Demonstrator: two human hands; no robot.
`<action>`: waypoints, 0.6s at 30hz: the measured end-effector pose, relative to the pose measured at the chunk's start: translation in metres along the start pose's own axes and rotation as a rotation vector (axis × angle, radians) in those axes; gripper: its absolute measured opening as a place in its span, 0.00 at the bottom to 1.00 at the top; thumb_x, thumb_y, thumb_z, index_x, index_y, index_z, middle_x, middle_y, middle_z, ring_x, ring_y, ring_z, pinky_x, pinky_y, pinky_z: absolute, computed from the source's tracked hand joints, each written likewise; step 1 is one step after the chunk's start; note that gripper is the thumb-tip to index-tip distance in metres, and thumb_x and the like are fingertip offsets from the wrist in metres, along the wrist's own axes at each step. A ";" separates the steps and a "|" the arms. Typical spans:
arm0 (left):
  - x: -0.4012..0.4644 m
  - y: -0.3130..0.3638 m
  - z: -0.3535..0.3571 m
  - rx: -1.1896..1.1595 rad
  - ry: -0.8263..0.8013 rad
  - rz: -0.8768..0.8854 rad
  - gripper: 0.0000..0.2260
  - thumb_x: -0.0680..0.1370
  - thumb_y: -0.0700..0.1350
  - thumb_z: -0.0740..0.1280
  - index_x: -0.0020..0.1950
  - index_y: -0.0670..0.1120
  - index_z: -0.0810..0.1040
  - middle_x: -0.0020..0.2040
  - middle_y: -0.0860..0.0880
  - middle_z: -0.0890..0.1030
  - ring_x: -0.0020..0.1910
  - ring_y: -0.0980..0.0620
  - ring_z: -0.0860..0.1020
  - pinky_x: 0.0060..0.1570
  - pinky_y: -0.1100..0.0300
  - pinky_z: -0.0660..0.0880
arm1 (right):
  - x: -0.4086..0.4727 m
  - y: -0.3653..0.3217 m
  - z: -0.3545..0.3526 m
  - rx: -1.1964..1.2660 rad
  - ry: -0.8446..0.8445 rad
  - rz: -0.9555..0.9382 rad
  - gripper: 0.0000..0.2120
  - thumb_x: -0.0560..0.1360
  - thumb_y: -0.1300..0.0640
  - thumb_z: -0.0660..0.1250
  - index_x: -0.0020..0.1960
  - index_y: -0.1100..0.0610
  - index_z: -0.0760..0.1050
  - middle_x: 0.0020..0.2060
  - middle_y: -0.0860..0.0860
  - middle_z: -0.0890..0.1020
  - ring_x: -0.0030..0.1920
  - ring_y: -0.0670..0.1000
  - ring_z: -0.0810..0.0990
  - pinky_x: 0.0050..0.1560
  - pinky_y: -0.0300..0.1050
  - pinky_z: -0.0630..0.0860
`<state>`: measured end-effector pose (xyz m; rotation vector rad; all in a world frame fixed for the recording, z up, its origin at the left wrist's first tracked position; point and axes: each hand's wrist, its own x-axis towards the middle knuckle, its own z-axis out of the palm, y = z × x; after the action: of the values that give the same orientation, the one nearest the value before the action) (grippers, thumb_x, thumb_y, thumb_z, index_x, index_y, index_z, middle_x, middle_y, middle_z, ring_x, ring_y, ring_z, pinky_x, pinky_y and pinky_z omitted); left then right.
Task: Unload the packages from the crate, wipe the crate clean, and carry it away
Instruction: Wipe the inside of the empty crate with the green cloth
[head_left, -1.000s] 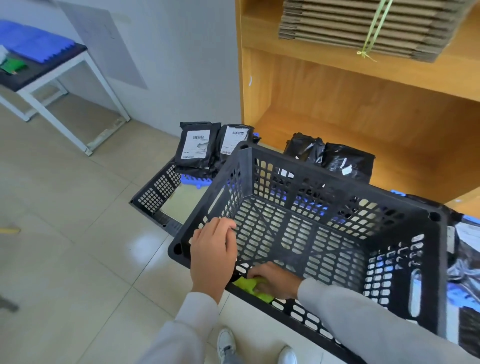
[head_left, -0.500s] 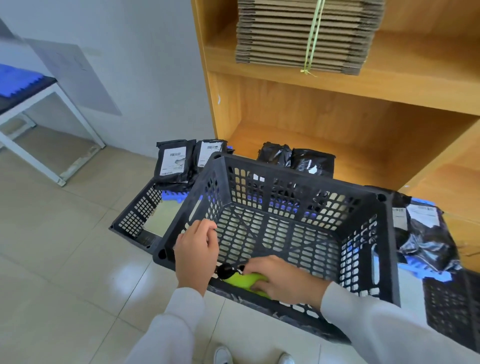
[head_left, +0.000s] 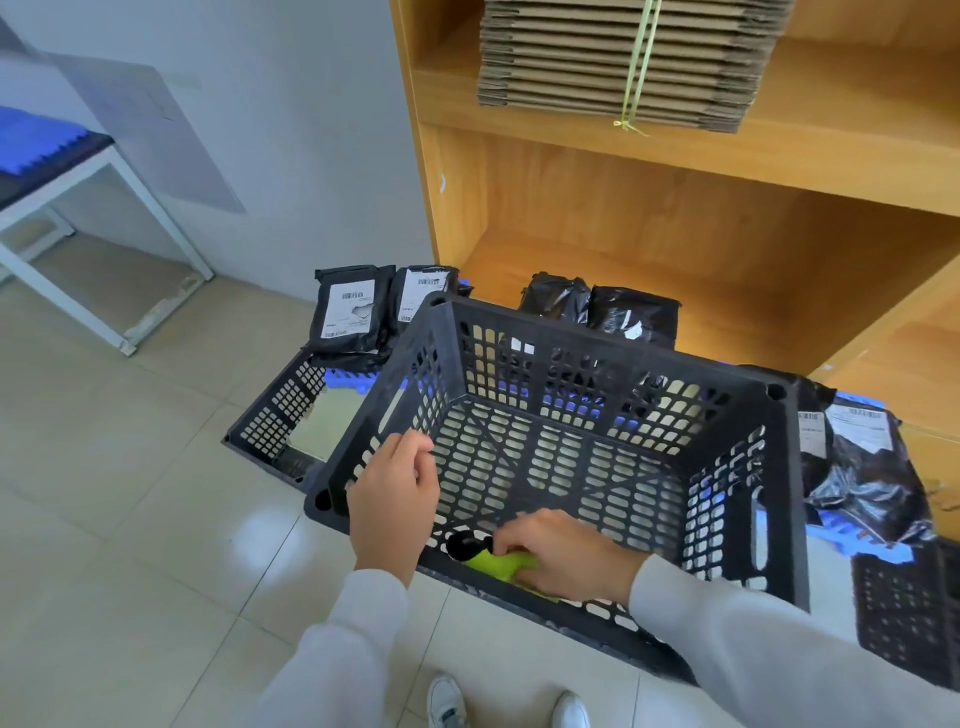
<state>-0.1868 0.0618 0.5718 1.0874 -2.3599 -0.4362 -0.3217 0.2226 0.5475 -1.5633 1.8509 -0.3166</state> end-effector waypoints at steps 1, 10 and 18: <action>0.001 -0.001 0.000 -0.004 -0.002 0.002 0.06 0.79 0.38 0.68 0.46 0.49 0.79 0.35 0.56 0.68 0.31 0.53 0.69 0.25 0.55 0.73 | 0.006 0.005 0.006 -0.008 -0.030 0.024 0.14 0.75 0.55 0.70 0.61 0.49 0.77 0.57 0.47 0.82 0.60 0.51 0.77 0.60 0.46 0.72; 0.002 -0.003 0.005 0.006 0.022 -0.077 0.08 0.81 0.40 0.63 0.46 0.50 0.78 0.34 0.54 0.72 0.30 0.50 0.72 0.24 0.51 0.75 | 0.047 0.045 0.049 -0.004 -0.179 0.117 0.18 0.76 0.56 0.70 0.65 0.51 0.77 0.60 0.50 0.82 0.62 0.54 0.77 0.63 0.51 0.72; 0.002 -0.003 0.006 0.021 0.015 -0.083 0.07 0.81 0.39 0.67 0.46 0.50 0.78 0.34 0.55 0.68 0.29 0.51 0.70 0.23 0.51 0.74 | 0.070 0.064 0.080 -0.089 -0.307 0.174 0.17 0.76 0.61 0.67 0.64 0.54 0.76 0.59 0.58 0.78 0.61 0.61 0.77 0.57 0.54 0.77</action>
<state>-0.1896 0.0586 0.5667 1.1981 -2.3178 -0.4320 -0.3234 0.1918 0.4270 -1.4069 1.7602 0.0831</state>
